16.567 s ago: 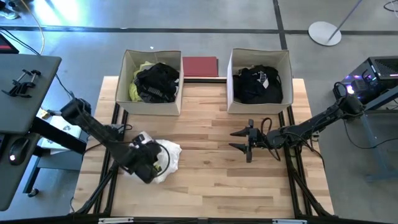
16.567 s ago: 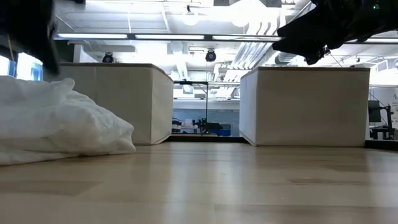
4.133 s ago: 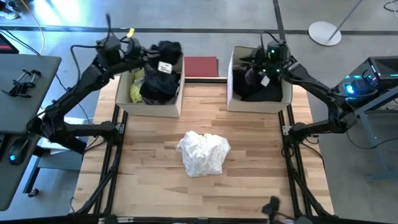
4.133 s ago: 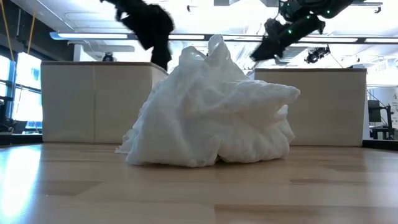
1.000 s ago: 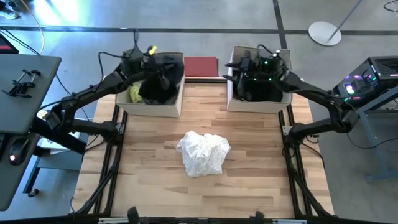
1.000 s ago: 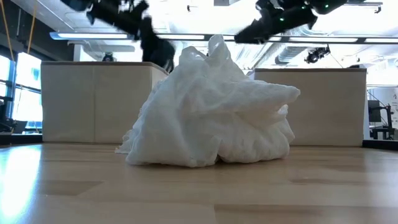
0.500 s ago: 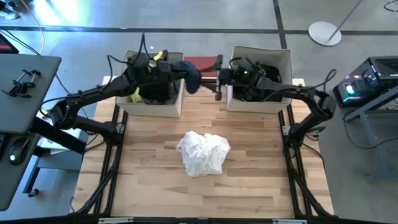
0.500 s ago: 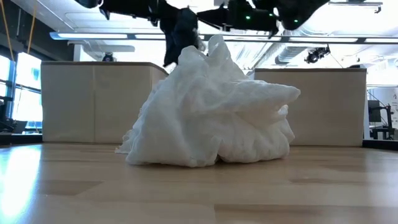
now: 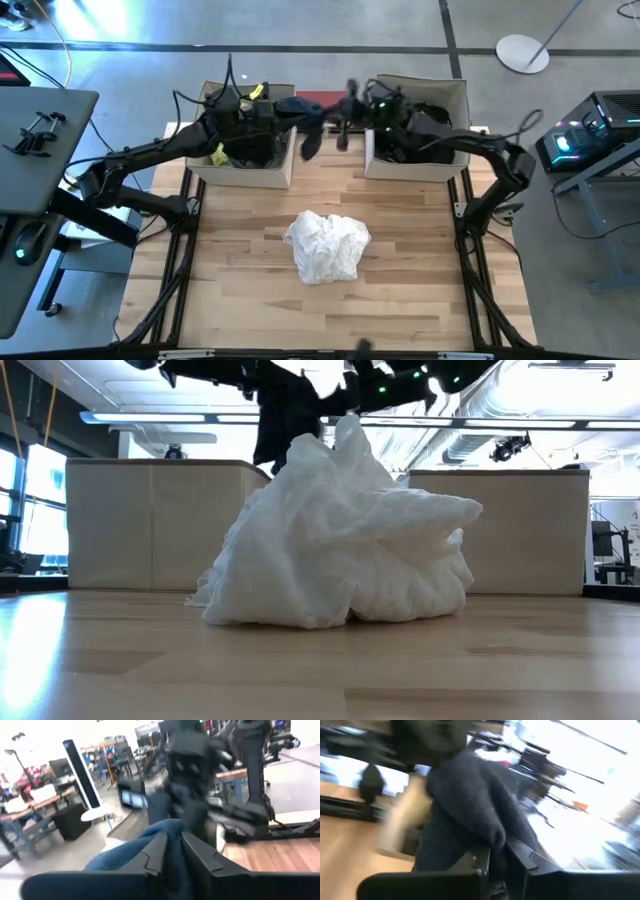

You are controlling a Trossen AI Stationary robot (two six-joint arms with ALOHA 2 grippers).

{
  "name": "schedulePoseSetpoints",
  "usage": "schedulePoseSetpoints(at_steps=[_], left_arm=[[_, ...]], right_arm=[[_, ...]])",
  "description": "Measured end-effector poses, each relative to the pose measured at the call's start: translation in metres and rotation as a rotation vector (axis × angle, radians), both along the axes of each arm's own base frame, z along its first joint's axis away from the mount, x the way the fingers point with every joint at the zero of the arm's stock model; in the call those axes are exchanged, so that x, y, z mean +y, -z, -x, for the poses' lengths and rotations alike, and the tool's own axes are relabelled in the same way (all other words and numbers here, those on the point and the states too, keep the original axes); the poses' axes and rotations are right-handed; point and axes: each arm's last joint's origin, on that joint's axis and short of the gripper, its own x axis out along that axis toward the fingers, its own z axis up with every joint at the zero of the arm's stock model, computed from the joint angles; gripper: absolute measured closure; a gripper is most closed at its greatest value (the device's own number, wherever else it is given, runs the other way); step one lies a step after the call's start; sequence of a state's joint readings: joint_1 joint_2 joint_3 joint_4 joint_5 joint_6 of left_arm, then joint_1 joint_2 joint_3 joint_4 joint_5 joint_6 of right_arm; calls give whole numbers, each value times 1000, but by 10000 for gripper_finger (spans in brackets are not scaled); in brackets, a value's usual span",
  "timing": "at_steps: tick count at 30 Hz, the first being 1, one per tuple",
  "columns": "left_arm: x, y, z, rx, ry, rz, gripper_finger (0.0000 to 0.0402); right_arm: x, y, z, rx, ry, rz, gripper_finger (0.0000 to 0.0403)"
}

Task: Sort clothes
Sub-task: Put the grey piece of clothing from the brown left laundry organizer into the right laundry organizer

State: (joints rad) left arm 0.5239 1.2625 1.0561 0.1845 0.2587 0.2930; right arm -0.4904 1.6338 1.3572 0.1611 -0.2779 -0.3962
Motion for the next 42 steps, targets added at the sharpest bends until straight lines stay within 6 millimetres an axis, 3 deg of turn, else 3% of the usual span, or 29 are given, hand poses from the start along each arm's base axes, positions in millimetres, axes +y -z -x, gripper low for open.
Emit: schedulePoseSetpoints(at_steps=[4, 10, 13, 17, 21, 28, 33, 38, 42], left_arm=[[-4, 1, 12, 80, -91, 41, 313], [-8, 8, 42, 290, -482, 100, 273], [-9, 19, 56, 416, -651, 162, 271], [-7, 38, 69, 537, -754, 325, 271], [-4, 67, 75, 604, -782, 439, 271], [-4, 97, 81, 640, -792, 548, 271], [-2, 106, 86, 667, -811, 575, 271], [6, 113, 96, 659, -859, 632, 272], [12, 122, 102, 647, -855, 676, 296]], right_arm=[[-3, -23, 35, 82, 262, 56, 392], [12, -61, 101, 200, 678, 147, 394], [20, -69, 134, 268, 851, 113, 399], [19, -61, 169, 336, 940, -87, 399], [4, -25, 192, 478, 1008, -353, 400], [-25, 49, 212, 644, 1055, -754, 400], [-46, 79, 208, 757, 1085, -787, 394], [-62, 95, 200, 905, 1072, -720, 358], [-64, 75, 194, 936, 1038, -710, 326]])
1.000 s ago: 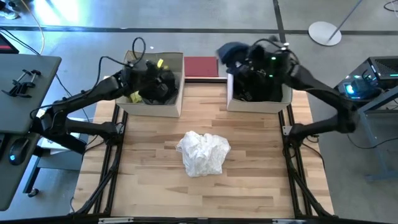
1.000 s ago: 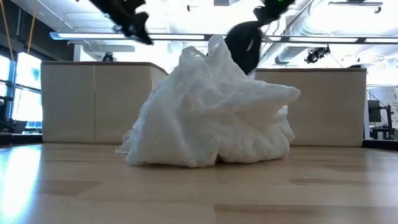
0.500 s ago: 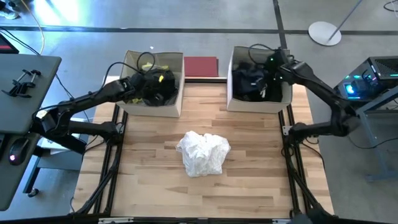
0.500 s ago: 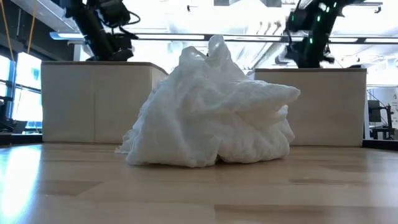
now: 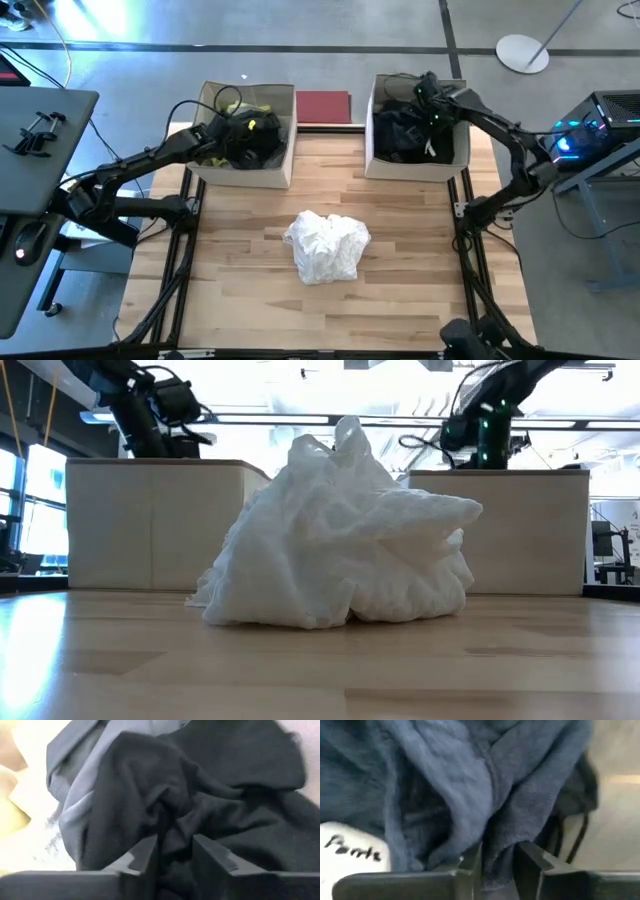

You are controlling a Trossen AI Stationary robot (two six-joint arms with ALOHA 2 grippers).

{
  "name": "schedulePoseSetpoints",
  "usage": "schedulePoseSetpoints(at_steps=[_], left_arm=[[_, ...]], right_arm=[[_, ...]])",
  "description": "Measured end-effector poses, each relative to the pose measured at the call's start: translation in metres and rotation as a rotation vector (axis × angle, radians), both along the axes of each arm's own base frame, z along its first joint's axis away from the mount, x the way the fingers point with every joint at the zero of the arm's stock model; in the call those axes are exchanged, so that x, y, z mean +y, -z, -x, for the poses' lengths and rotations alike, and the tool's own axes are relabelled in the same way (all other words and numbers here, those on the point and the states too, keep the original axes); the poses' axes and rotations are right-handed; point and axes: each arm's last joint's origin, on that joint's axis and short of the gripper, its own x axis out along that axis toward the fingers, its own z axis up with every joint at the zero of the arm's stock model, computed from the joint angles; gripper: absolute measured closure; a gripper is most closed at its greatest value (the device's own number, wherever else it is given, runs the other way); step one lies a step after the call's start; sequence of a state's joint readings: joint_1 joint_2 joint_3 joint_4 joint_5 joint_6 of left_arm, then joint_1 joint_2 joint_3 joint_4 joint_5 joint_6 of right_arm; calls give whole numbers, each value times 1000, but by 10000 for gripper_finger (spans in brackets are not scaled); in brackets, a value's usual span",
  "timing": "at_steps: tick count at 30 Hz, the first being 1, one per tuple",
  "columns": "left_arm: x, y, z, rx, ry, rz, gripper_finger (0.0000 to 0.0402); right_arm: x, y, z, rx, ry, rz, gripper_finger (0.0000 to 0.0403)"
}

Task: Sort clothes
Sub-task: Put the grey piece of clothing from the brown left laundry organizer into the right laundry organizer, then put the black piece of clothing from the left brown laundry organizer into the right brown laundry organizer

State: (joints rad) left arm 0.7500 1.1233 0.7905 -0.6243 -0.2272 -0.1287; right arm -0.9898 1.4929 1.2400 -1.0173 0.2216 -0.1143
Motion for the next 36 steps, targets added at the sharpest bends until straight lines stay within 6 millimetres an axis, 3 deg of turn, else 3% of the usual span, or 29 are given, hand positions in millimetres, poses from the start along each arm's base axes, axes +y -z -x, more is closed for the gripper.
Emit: schedulePoseSetpoints(at_steps=[4, 6, 10, 14, 17, 22, 28, 32, 36], left_arm=[[3, 7, 4, 0, 9, 21, 375], [5, 1, 4, -26, 1, 0, 390], [8, -37, -2, -130, 39, -137, 399], [5, -82, -9, -269, 154, -362, 400], [3, -104, -16, -410, 283, -503, 401], [3, -119, -37, -669, 507, -586, 401], [3, -106, -72, -754, 647, -543, 401], [5, -93, -88, -739, 671, -508, 401], [7, -84, -103, -742, 708, -534, 401]], right_arm=[[2, -40, -5, -60, -74, 99, 311], [7, -63, -8, -122, -141, 150, 310], [20, -101, -21, -324, -352, 235, 309], [32, -117, -37, -536, -601, 299, 309], [36, -114, -53, -681, -775, 295, 308], [40, -88, -97, -862, -1046, 364, 308], [46, -64, -149, -1000, -1165, 494, 285], [53, -63, -168, -1072, -1208, 514, 227], [63, -49, -187, -1090, -1261, 484, 166]])
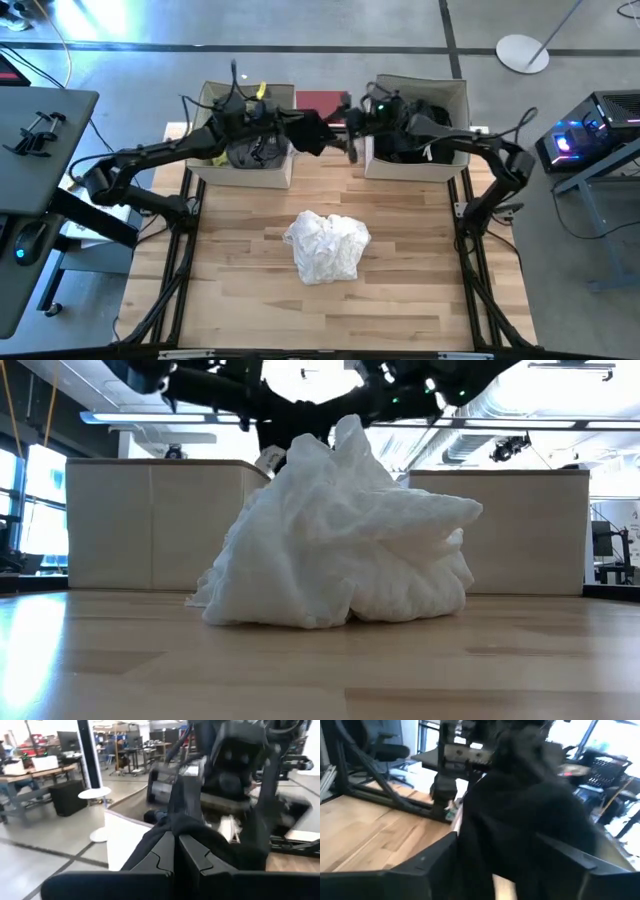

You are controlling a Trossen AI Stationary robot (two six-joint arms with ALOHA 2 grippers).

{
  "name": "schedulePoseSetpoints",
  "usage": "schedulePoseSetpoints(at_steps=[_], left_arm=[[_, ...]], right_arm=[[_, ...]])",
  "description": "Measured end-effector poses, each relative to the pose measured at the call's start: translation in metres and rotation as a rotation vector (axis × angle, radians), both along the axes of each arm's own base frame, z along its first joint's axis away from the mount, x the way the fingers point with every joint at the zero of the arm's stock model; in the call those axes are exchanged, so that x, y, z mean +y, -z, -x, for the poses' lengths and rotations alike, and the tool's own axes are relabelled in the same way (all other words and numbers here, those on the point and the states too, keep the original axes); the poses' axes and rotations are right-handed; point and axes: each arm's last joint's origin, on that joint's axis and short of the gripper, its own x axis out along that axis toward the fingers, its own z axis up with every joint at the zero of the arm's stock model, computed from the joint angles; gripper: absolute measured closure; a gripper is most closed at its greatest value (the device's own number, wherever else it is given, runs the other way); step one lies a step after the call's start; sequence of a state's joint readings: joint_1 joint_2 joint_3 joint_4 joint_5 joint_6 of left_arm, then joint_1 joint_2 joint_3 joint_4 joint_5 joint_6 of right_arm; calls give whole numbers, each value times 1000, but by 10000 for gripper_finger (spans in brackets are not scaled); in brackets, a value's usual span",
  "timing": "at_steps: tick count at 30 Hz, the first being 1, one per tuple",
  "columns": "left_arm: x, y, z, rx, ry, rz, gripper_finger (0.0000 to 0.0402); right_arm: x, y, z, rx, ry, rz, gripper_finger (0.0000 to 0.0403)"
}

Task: Sort clothes
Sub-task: Put the black piece of clothing from the left brown laundry organizer into the right brown laundry organizer

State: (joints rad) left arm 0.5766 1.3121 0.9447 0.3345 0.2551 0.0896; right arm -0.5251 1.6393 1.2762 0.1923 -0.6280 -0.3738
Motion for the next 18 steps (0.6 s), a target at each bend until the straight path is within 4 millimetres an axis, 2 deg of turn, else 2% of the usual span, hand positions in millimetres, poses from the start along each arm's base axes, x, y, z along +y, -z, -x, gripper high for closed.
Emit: schedulePoseSetpoints(at_steps=[4, 7, 10, 15, 16, 18], left_arm=[[0, 10, -13, 5, 80, -18, 401], [-4, 13, -18, 10, 113, -21, 401], [-6, 13, -19, 12, 121, -19, 401], [-9, 5, -14, -15, 111, -21, 398], [-9, 4, -13, -18, 109, -20, 393], [-11, 2, -11, -17, 111, -19, 375]], right_arm=[[5, 17, -15, 43, 65, 9, 143], [5, 25, -21, 80, 181, 39, 166], [3, 25, -20, 109, 282, 90, 227], [-1, 16, -11, 104, 356, 114, 373], [-3, 12, -8, 97, 365, 116, 387], [-7, 5, -1, 89, 412, 124, 388]])
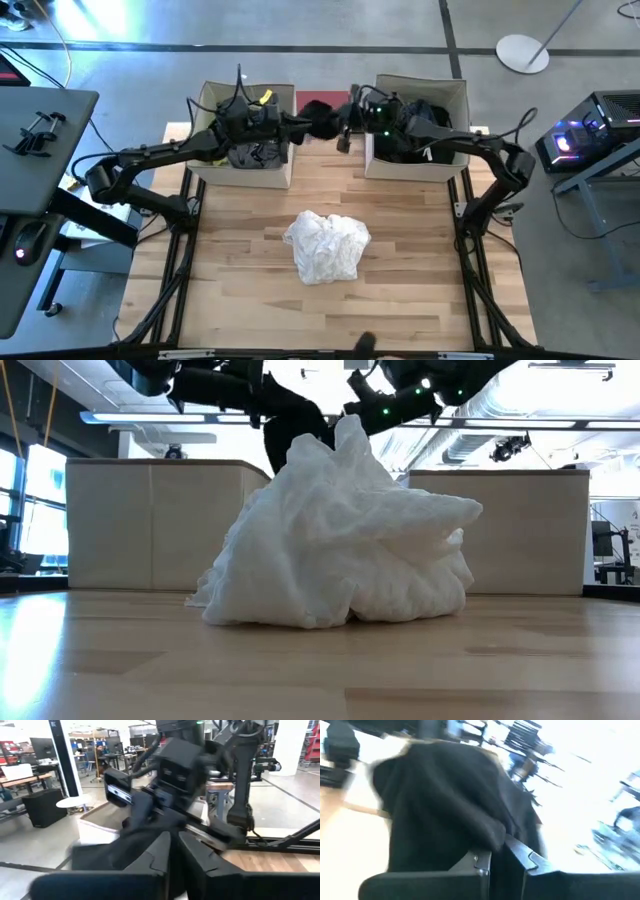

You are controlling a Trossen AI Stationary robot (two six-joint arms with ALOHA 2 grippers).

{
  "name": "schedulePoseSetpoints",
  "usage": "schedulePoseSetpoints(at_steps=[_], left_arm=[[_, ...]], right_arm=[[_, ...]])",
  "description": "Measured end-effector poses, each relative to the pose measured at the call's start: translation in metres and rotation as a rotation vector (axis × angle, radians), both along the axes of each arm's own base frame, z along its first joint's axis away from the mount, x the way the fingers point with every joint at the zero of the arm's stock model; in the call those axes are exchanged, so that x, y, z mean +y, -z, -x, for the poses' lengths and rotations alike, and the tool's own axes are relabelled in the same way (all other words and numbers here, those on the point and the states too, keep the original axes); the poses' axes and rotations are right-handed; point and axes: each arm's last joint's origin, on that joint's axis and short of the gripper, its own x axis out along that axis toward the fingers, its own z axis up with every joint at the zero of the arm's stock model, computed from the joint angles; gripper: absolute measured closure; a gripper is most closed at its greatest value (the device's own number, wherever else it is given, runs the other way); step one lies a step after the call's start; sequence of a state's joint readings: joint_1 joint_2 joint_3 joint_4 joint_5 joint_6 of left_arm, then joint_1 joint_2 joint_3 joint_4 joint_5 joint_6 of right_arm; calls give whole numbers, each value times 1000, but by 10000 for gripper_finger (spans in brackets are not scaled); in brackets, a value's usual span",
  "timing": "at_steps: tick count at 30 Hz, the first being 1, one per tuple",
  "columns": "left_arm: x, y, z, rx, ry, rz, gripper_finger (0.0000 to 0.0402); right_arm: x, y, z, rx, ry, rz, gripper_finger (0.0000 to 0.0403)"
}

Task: Sort clothes
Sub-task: Put the black piece of clothing from the left brown laundry organizer into the right brown laundry organizer

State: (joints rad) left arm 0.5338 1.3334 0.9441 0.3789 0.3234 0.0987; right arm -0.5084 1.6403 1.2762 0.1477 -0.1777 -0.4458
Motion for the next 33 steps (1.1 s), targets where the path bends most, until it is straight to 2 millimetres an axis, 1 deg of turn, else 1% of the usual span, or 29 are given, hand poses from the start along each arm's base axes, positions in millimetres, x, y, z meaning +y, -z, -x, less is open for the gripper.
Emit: schedulePoseSetpoints(at_steps=[2, 5, 9, 12, 15, 18, 20, 21, 23, 25, 27, 29, 33], left_arm=[[-2, -3, 4, 9, -1, 5, 351], [-2, -7, 13, 32, -36, 18, 312], [0, -10, 26, 79, -205, 45, 274], [-1, -6, 34, 164, -316, 50, 262], [-3, 0, 41, 262, -386, 68, 260], [-5, 8, 45, 359, -423, 97, 260], [-5, 13, 48, 416, -444, 112, 259], [-5, 15, 48, 435, -451, 117, 259], [-6, 17, 50, 465, -458, 125, 259], [-6, 19, 50, 479, -458, 130, 259], [-6, 19, 50, 478, -458, 130, 259], [-6, 19, 50, 478, -458, 130, 259], [-6, 19, 50, 476, -464, 145, 259]], right_arm=[[-3, -8, 10, 13, 88, 27, 391], [-6, -26, 31, 45, 232, 94, 398], [-8, -49, 66, 84, 388, 132, 399], [-7, -62, 93, 116, 496, 134, 400], [-1, -76, 121, 150, 632, 145, 400], [4, -83, 147, 192, 803, 136, 401], [6, -84, 165, 225, 937, 101, 401], [6, -83, 173, 238, 999, 69, 401], [5, -76, 188, 266, 1061, -34, 402], [1, -66, 197, 296, 1046, -177, 402], [-5, -51, 202, 322, 999, -322, 402], [-14, -30, 203, 355, 943, -426, 402], [-35, 22, 198, 374, 867, -533, 402]])
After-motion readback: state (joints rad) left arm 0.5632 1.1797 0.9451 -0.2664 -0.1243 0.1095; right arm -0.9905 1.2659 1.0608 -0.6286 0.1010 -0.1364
